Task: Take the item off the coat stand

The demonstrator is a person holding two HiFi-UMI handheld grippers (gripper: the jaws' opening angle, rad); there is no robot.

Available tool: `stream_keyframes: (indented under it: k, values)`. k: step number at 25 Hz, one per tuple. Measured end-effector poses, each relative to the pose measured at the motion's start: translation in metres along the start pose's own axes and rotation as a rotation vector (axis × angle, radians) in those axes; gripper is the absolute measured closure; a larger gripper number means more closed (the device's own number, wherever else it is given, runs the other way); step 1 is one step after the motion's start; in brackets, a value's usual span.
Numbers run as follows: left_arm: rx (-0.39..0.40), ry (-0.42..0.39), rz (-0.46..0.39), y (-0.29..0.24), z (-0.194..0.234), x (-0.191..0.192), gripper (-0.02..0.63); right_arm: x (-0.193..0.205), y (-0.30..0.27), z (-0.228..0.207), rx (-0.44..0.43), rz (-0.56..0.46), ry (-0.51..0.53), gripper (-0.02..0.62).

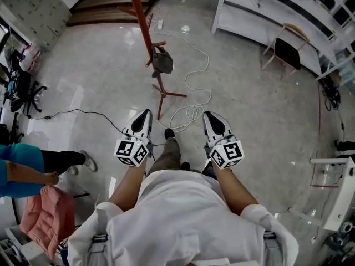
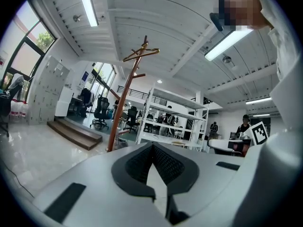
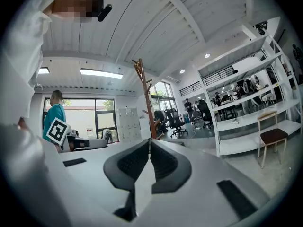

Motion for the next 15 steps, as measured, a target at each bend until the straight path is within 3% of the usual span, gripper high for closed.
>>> stream_keyframes:
  k: [15]
  values:
    - [-0.012, 0.025, 0.100, -0.125, 0.078, 0.021, 0.591, 0.038, -0.153, -0.045, -0.103, 0.140, -0.036, 0.568]
Point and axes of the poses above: the fingertips, and each gripper's own axes: y backward along the fingers, z to its left, x out of its underside, the point moved 2 cm from there along y, backward along the fingers, and after that the axes turned 8 degrees about -z, right-handed, at the moved point
